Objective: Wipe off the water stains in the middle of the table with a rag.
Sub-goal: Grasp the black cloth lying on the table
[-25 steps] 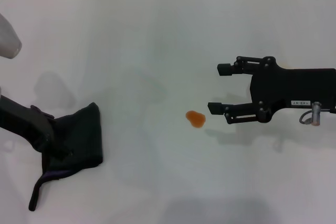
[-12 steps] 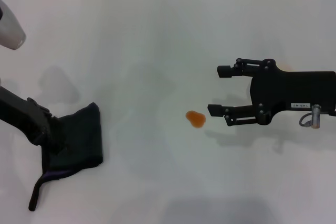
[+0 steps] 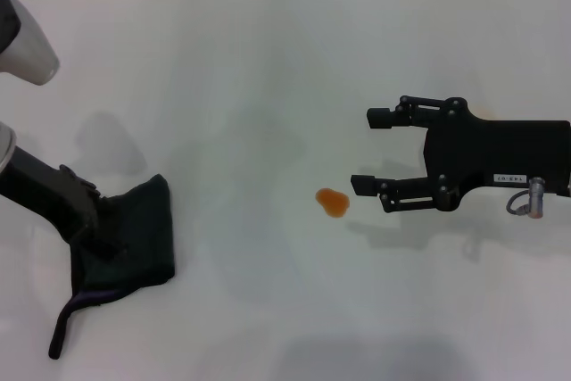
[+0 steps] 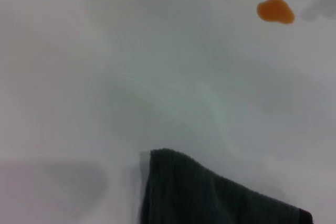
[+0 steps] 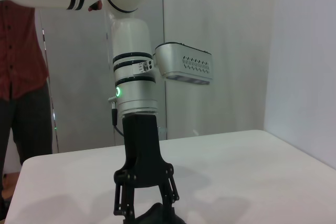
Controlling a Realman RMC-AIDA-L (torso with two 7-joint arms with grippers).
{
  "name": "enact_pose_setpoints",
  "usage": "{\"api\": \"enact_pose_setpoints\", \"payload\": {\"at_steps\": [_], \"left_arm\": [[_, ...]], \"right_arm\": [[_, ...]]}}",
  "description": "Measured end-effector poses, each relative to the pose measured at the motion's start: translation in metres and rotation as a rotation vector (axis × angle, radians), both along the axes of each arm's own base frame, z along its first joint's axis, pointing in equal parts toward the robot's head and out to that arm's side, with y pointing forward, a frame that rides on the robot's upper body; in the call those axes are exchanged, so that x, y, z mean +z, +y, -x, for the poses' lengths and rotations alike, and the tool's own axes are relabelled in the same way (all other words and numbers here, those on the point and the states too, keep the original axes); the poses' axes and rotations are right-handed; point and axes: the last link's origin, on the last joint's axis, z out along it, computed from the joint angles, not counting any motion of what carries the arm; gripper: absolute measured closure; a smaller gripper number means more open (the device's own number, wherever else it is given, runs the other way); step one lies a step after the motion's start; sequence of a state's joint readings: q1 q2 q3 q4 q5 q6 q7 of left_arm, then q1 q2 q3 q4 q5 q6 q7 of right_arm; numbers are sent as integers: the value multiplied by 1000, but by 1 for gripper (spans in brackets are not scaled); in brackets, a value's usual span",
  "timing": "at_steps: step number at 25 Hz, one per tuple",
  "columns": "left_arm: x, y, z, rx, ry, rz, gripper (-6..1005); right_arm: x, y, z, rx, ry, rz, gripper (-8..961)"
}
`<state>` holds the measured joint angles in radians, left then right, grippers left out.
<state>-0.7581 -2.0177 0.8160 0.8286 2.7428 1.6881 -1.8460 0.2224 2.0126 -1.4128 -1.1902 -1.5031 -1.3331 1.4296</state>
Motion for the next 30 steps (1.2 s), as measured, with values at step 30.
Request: {"api": "enact_pose_setpoints", "payload": {"at_steps": [30], "left_arm": [[-5, 4, 2, 43, 44, -45, 116]], "right_arm": [[1, 1, -1, 8, -2, -9, 126]]}}
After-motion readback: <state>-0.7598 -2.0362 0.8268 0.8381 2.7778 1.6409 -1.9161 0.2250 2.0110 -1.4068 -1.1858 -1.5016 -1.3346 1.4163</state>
